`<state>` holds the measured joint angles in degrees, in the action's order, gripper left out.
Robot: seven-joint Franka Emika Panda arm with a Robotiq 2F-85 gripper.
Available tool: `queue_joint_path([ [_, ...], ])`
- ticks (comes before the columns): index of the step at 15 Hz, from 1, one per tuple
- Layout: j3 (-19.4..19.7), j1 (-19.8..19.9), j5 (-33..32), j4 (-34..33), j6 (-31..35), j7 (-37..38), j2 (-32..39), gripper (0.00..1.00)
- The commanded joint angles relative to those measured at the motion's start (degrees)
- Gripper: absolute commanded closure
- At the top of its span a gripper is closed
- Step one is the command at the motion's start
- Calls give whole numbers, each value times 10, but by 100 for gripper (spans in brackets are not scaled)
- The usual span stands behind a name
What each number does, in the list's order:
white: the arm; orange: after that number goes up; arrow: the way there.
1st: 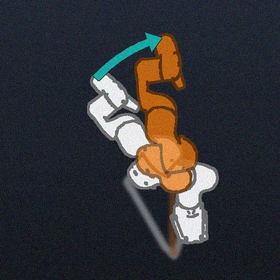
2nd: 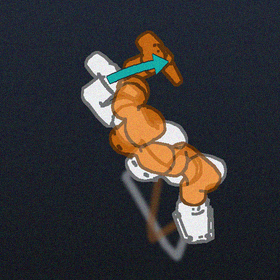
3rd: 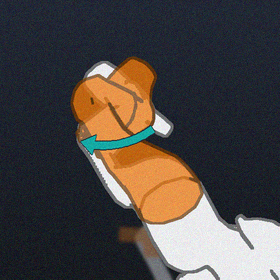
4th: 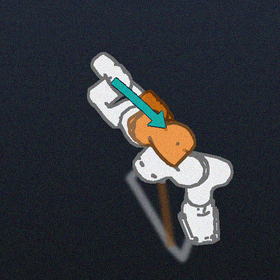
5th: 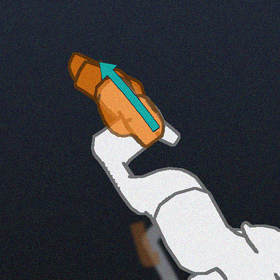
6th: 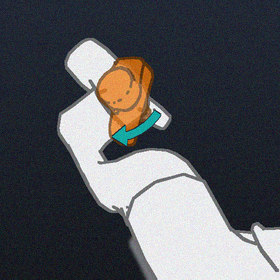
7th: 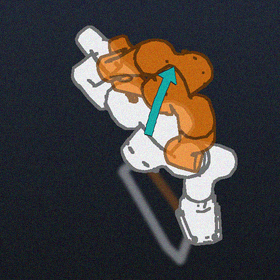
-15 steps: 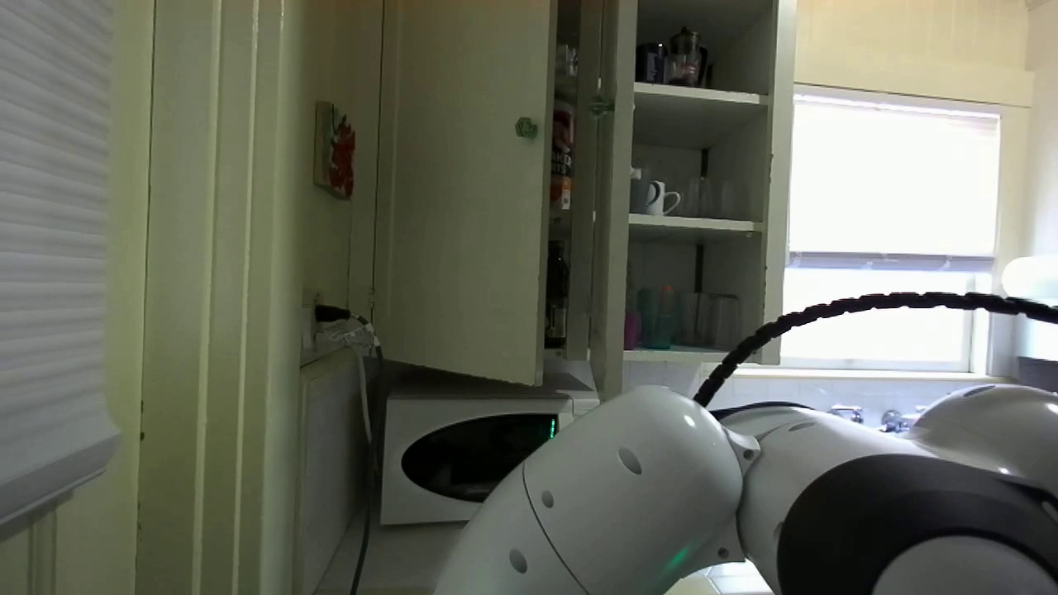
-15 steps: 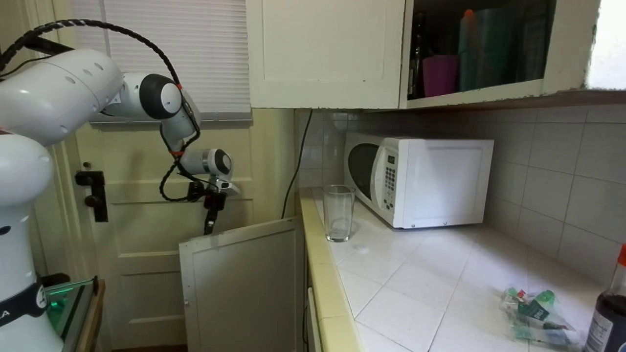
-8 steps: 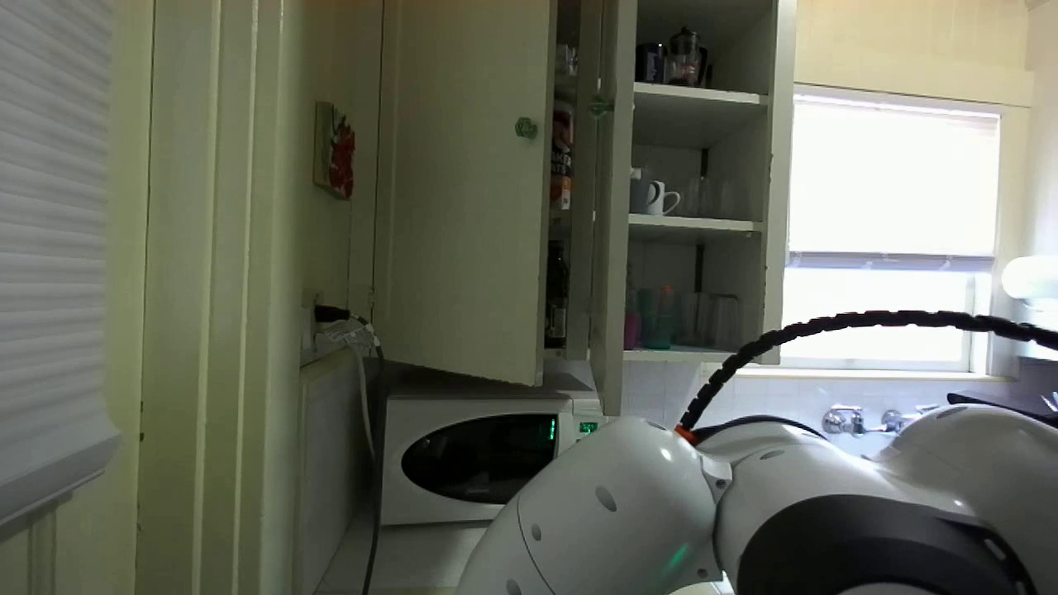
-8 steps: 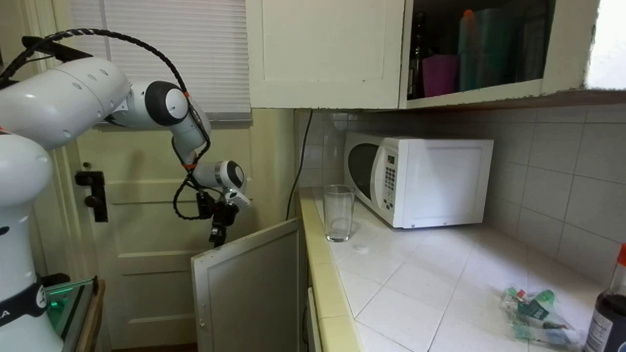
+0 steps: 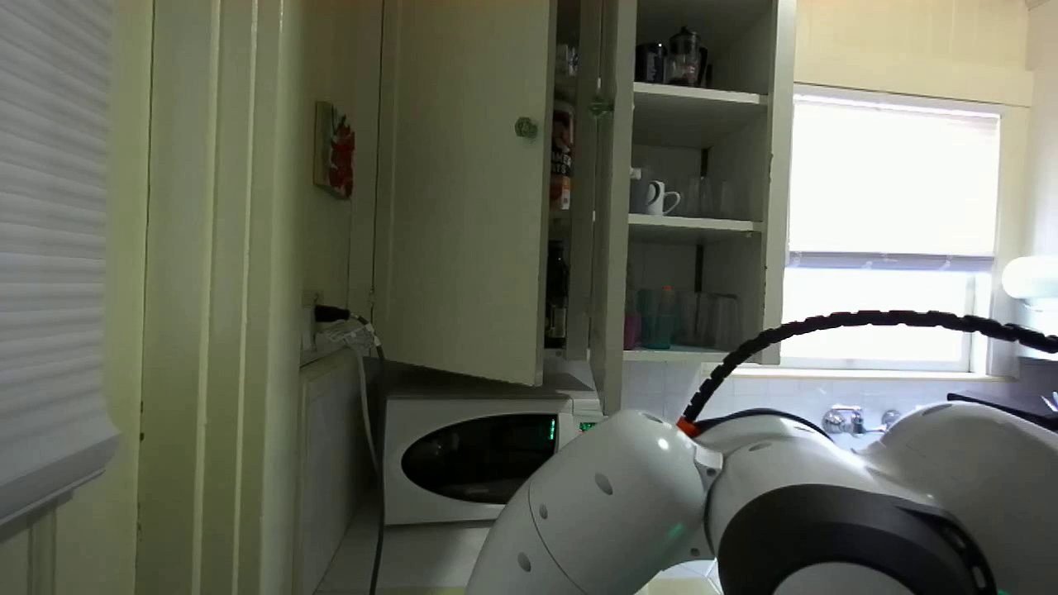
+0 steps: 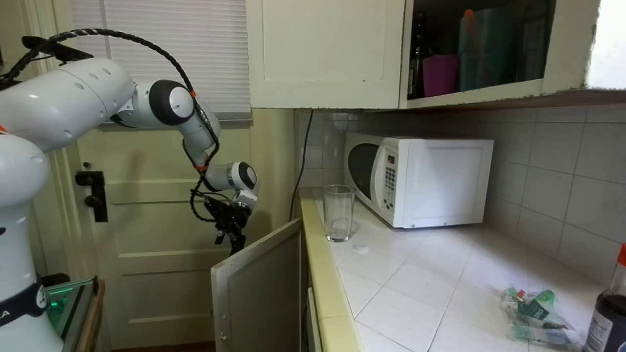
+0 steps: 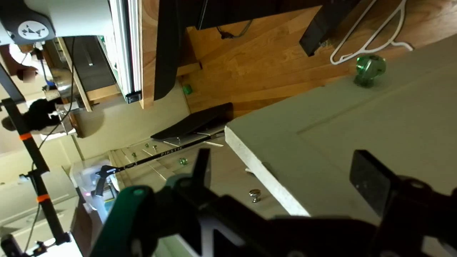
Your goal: Close the cabinet door on the left then open the topmost drawer.
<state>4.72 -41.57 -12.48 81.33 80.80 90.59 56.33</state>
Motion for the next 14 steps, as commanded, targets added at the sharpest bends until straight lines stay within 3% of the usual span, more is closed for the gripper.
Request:
queue_joint_path([
  [1,5,11,-19,21,13,104,-10,0],
  [3,-18,36,11,23,26,111,-14,0],
  [6,-68,54,21,42,83,65,-36,0],
  [11,-131,41,16,60,158,14,-69,0],
  [14,-160,43,46,90,253,4,-88,0],
])
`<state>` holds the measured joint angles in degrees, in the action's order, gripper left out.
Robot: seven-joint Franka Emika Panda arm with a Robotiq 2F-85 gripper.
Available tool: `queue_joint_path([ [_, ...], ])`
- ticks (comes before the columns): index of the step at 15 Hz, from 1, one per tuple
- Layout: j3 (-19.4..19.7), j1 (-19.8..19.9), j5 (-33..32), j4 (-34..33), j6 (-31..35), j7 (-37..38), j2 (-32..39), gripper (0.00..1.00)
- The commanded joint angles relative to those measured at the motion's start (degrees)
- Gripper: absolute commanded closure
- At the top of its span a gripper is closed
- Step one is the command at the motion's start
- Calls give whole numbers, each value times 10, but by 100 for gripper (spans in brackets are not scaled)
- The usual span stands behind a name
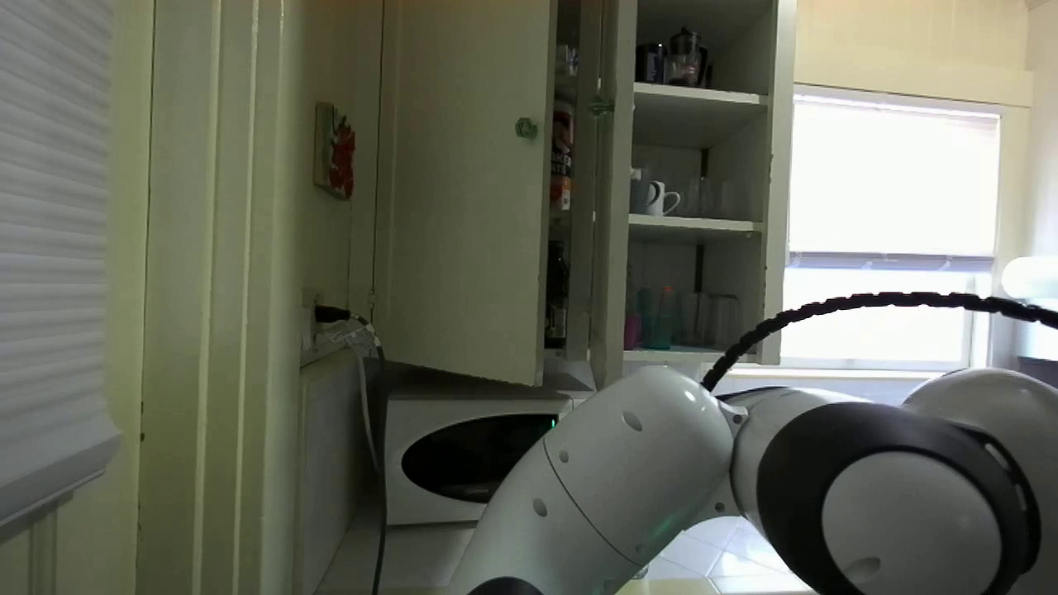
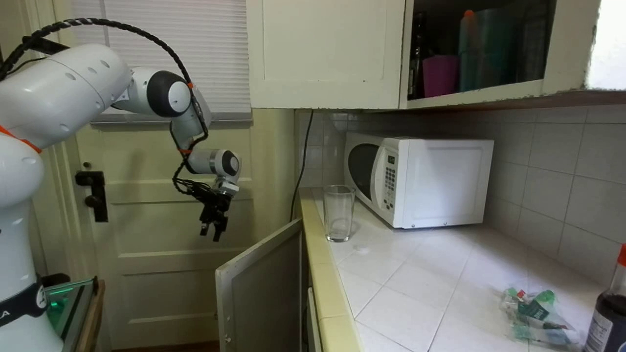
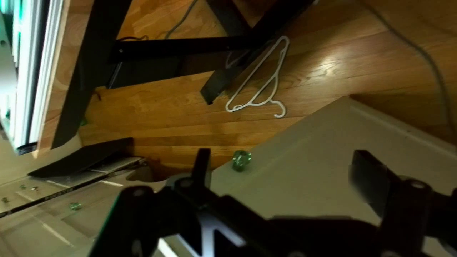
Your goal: Close the cabinet door on the left then open the topmost drawer.
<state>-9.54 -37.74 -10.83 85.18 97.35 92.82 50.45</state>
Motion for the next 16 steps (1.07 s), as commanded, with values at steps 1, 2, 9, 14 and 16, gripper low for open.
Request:
queue_joint_path([
  [1,-23,5,39,67,129,-21,-36,0],
  [2,-26,8,52,84,177,-20,-40,0],
  [9,-7,-13,52,45,159,-17,-21,0],
  [14,10,6,106,95,248,70,-26,0],
  [16,14,25,132,137,299,84,-35,0],
])
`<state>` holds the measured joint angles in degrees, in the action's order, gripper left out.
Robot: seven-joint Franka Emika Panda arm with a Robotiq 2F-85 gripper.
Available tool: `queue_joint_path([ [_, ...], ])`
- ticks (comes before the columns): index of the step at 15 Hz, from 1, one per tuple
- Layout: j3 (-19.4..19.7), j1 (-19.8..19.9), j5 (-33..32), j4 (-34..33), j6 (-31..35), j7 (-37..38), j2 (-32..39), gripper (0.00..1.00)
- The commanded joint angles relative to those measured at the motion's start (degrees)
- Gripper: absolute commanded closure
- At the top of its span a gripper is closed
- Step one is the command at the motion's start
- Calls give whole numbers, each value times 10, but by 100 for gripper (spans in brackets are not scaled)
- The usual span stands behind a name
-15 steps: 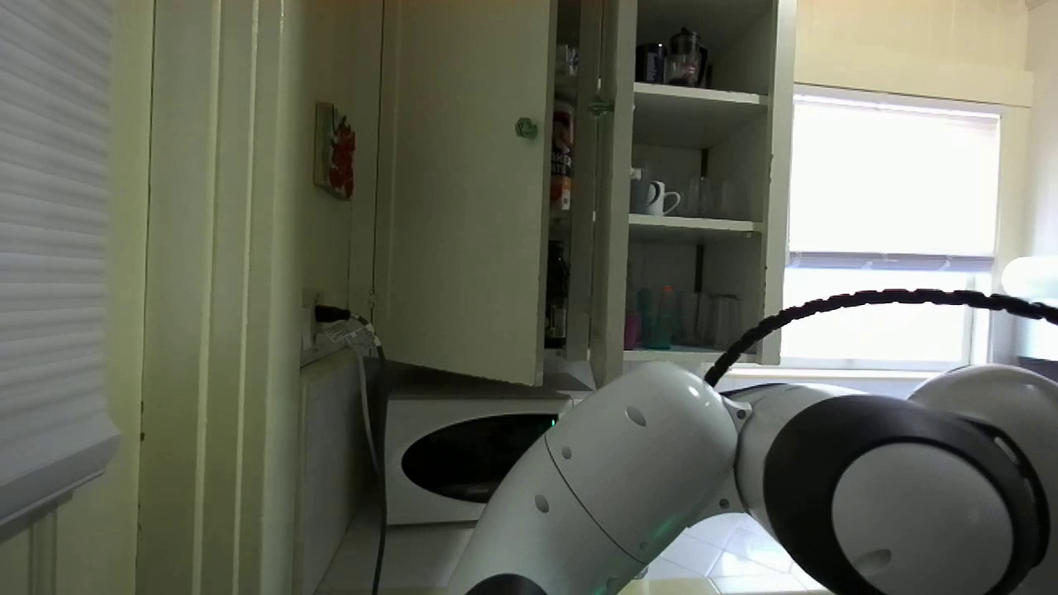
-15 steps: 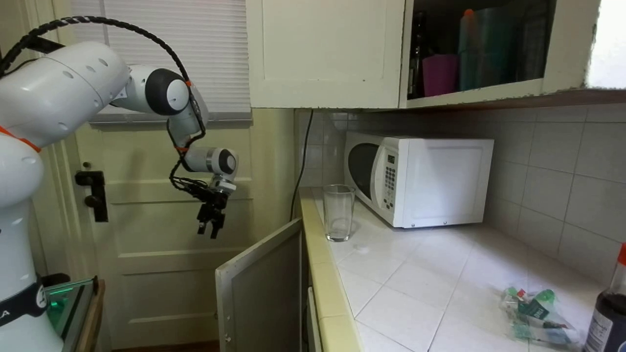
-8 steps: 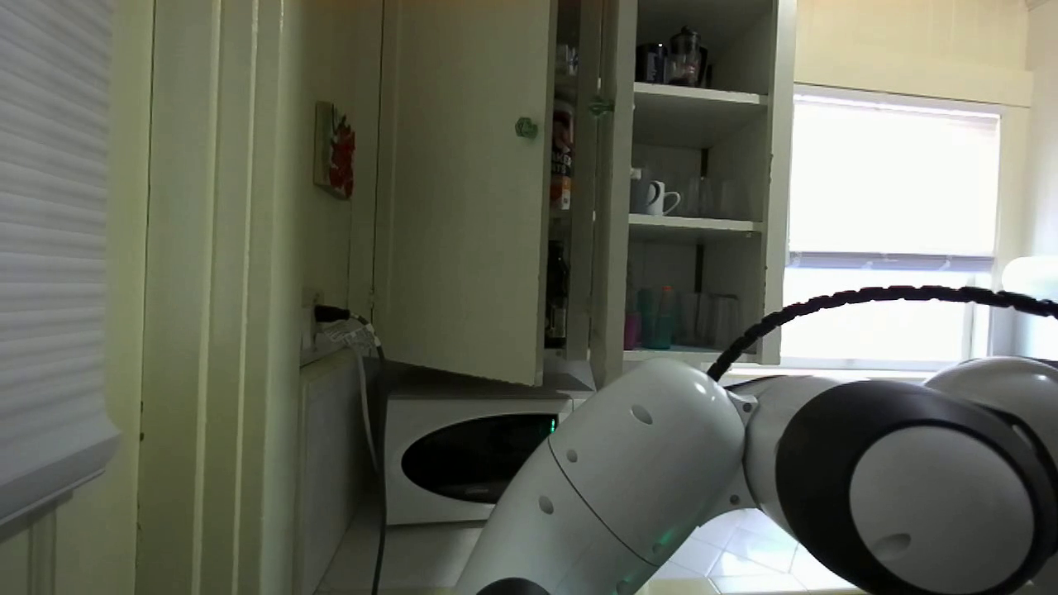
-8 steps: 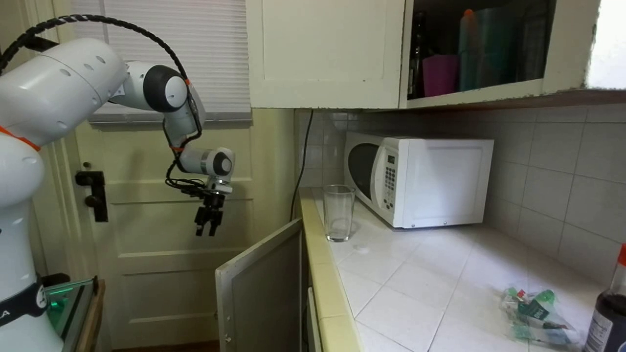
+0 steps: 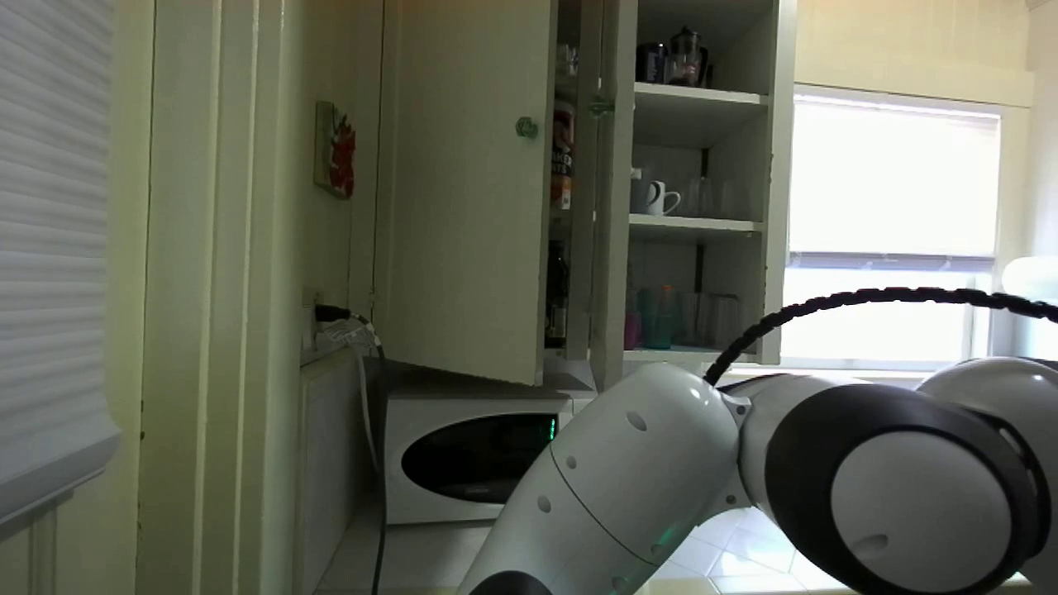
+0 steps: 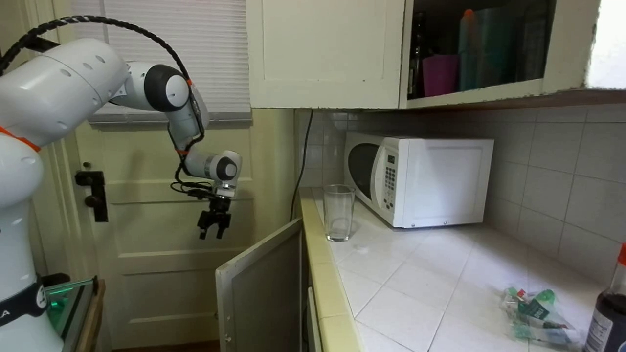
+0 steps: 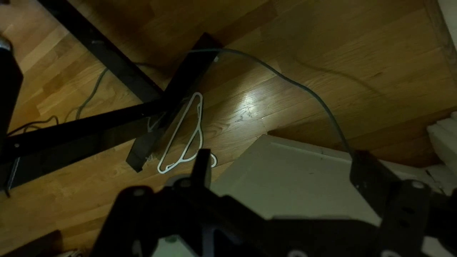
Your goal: Close the cabinet door on the left then open the topmost drawer.
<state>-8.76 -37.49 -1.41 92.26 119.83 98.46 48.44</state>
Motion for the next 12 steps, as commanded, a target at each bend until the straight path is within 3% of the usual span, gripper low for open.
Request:
queue_joint_path([
  [1,8,34,51,85,100,31,-17,0],
  [5,0,94,91,184,226,-8,-38,0],
  [9,10,113,78,258,316,-38,-57,0],
  [11,9,119,79,289,337,-56,-70,0],
  [12,16,110,79,239,307,-46,-39,0],
])
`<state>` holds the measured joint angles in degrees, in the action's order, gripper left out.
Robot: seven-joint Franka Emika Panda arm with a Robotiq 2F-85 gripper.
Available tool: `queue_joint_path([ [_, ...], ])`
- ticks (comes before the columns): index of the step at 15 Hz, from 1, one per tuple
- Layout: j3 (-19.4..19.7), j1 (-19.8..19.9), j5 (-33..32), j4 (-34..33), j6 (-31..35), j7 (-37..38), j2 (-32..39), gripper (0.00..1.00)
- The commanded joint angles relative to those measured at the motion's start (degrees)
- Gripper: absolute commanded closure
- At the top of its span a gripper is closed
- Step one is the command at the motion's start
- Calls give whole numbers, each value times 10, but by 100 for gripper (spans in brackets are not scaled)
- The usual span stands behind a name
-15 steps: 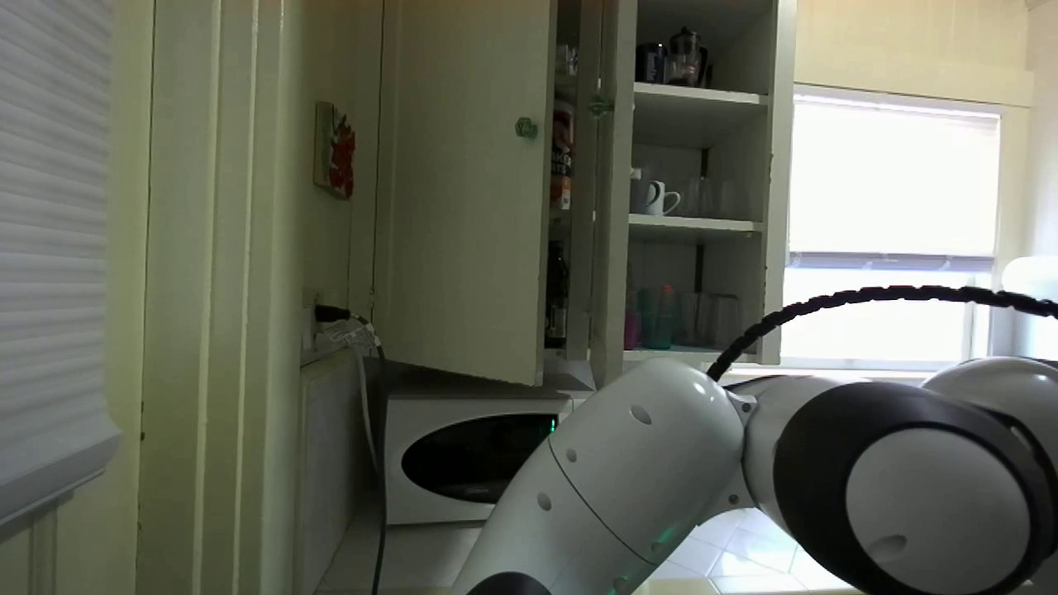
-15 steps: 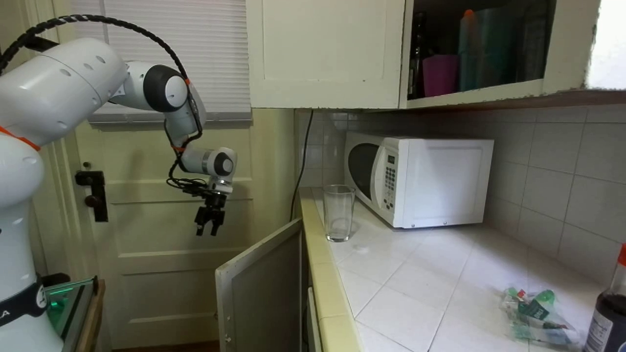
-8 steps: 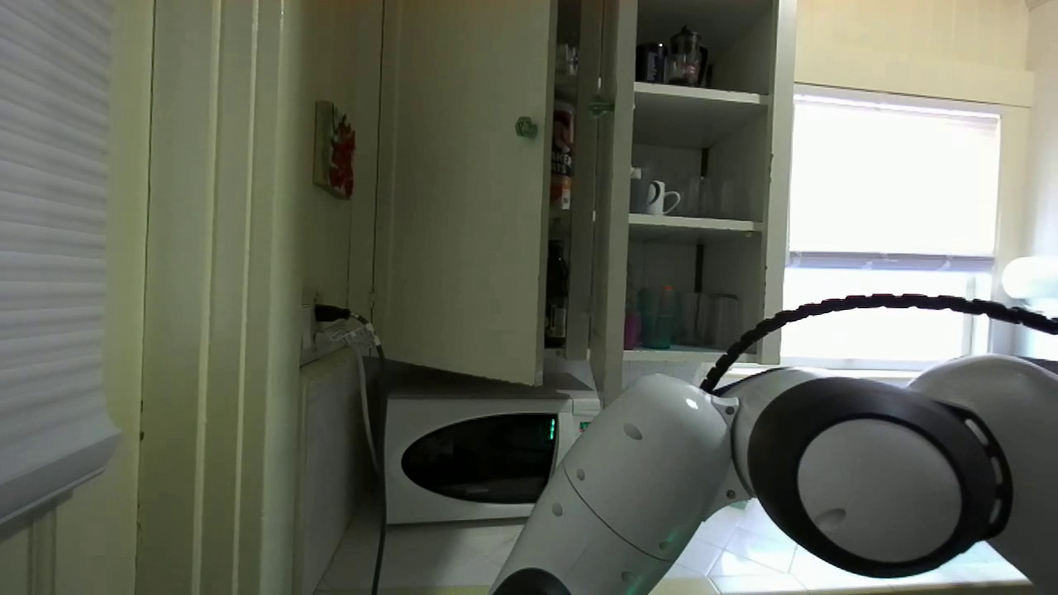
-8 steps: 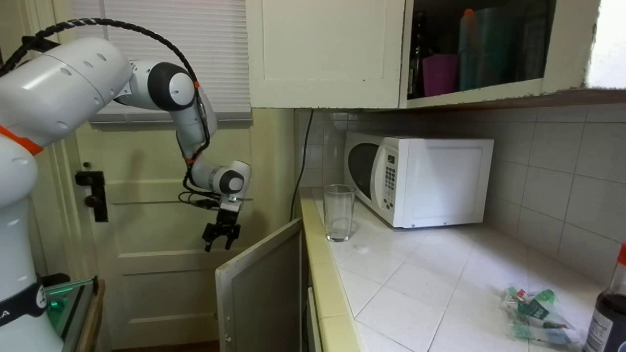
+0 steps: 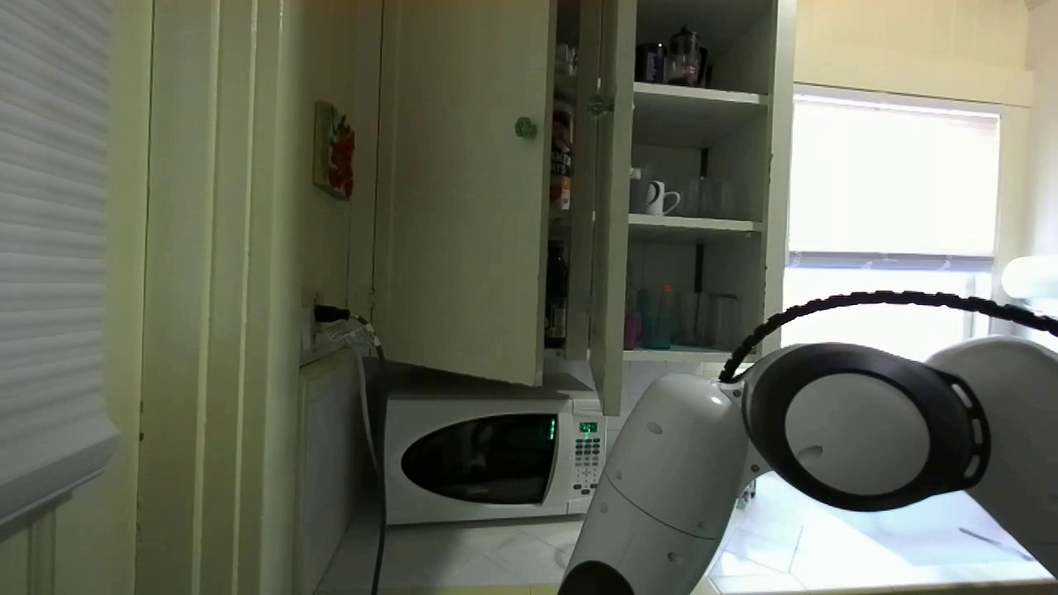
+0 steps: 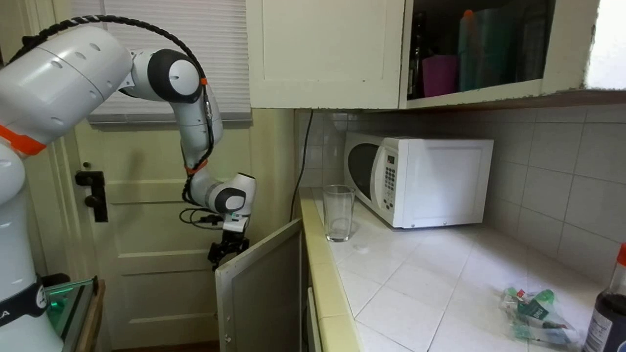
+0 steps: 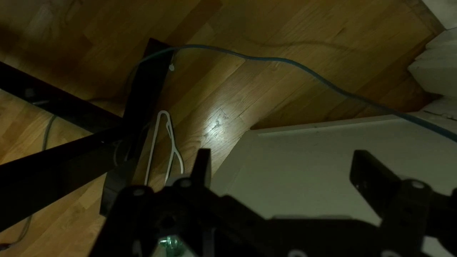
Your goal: Close the cabinet door on the left then open the topmost drawer.
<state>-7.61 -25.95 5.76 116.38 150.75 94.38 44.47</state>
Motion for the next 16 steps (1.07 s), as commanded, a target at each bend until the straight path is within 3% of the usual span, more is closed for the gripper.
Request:
queue_joint_path([
  [1,5,-4,8,12,6,-9,-6,0],
  [2,5,-4,8,21,8,-11,-12,0],
  [6,53,-62,-40,25,1,14,-23,0],
  [7,30,-33,-13,21,8,-5,-17,0],
  [11,45,-54,-28,21,8,-1,-17,0],
  [16,95,-98,-66,51,85,16,-4,0],
])
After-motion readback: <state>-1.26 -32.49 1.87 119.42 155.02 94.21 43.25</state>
